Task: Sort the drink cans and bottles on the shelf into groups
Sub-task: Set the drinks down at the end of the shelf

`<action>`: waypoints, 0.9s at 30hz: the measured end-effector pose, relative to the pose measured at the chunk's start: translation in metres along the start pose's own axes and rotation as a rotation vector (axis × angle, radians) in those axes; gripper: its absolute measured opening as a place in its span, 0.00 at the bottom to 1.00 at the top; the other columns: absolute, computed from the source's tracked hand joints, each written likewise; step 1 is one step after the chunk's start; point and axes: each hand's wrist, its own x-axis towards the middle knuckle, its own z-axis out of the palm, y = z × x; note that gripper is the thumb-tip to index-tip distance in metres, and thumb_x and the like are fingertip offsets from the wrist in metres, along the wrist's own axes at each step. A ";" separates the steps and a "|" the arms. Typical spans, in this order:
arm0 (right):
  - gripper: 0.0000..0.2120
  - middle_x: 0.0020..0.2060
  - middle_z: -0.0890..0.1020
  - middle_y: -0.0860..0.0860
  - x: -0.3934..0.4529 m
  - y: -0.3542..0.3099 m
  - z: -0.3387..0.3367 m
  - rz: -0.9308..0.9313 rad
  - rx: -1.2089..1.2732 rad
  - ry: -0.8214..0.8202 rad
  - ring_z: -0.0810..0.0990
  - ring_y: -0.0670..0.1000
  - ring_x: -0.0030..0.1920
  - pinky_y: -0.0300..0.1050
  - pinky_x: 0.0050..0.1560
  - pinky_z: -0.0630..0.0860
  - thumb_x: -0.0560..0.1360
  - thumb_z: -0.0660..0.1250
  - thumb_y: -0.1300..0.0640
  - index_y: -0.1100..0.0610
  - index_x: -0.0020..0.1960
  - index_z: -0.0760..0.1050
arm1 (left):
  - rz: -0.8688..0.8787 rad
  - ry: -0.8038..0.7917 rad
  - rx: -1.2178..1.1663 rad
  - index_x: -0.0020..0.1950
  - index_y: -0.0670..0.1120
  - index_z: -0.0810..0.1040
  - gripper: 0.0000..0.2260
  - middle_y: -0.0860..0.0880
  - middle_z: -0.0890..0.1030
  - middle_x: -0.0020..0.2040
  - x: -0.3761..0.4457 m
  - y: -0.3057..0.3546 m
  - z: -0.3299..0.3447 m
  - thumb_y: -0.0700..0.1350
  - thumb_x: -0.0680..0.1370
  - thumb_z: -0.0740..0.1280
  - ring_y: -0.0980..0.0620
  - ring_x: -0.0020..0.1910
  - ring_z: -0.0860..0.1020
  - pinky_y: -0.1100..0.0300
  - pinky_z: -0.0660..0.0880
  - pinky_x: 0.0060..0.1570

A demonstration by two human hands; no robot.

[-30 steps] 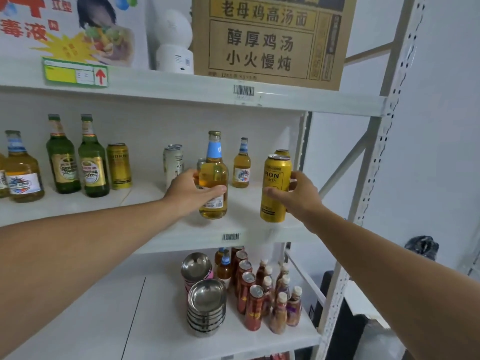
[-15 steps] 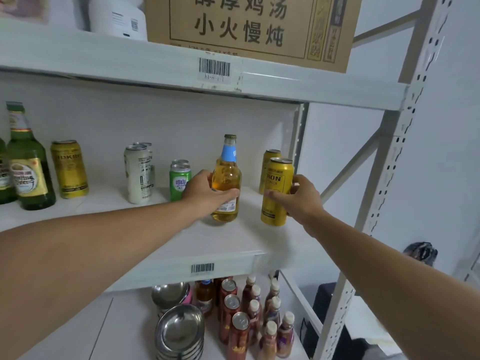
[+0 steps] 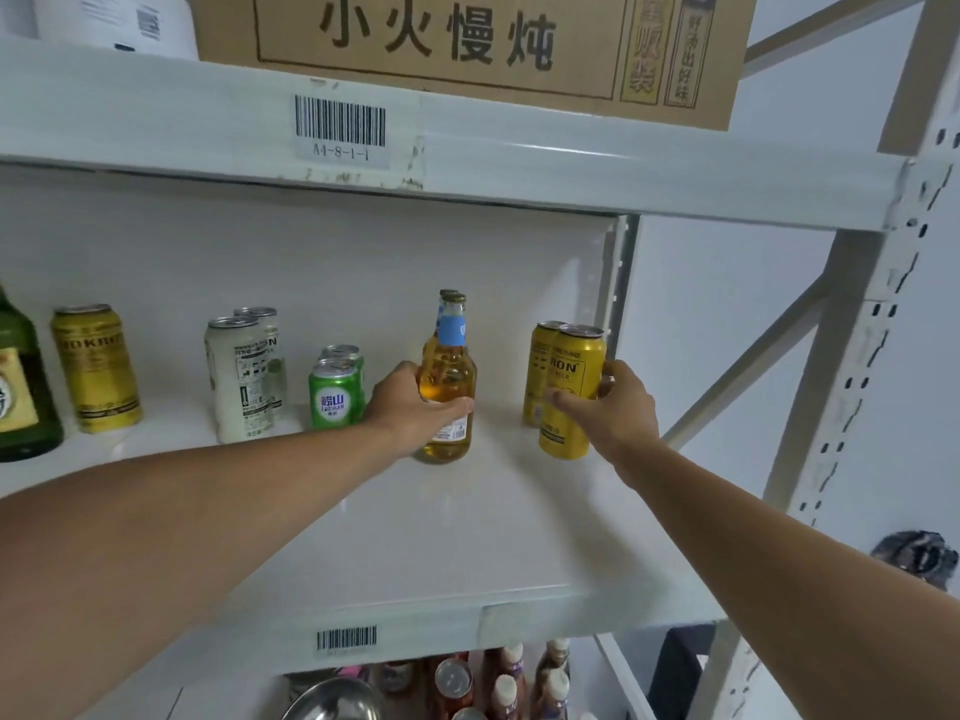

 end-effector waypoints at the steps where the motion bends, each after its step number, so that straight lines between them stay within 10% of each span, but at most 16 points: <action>1: 0.34 0.55 0.84 0.46 0.006 0.002 0.001 -0.003 -0.010 -0.009 0.85 0.53 0.54 0.60 0.55 0.85 0.70 0.81 0.41 0.48 0.70 0.73 | -0.009 0.009 0.000 0.57 0.52 0.80 0.23 0.53 0.86 0.51 0.004 0.000 0.002 0.57 0.69 0.84 0.52 0.51 0.85 0.56 0.81 0.52; 27: 0.33 0.58 0.84 0.48 0.066 0.035 0.028 0.048 0.016 -0.074 0.84 0.55 0.56 0.60 0.59 0.84 0.69 0.82 0.41 0.48 0.69 0.73 | -0.089 -0.001 -0.096 0.55 0.54 0.79 0.34 0.53 0.87 0.51 0.037 -0.020 0.022 0.69 0.55 0.78 0.50 0.52 0.87 0.45 0.84 0.58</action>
